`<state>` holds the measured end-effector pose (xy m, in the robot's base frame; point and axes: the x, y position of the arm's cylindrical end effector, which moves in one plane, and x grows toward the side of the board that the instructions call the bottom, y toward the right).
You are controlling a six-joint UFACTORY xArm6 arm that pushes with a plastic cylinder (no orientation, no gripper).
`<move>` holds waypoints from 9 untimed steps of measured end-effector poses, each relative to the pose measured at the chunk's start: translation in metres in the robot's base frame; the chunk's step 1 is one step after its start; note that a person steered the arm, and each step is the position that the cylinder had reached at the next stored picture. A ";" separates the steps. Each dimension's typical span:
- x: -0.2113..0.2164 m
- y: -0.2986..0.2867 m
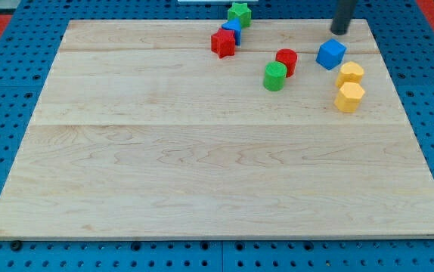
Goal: Place the blue cube to the top of the red circle
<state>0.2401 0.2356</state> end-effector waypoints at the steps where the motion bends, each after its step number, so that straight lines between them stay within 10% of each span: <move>1: 0.020 0.023; 3: 0.069 0.017; 5: 0.065 -0.073; 9: 0.039 -0.074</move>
<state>0.2791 0.1616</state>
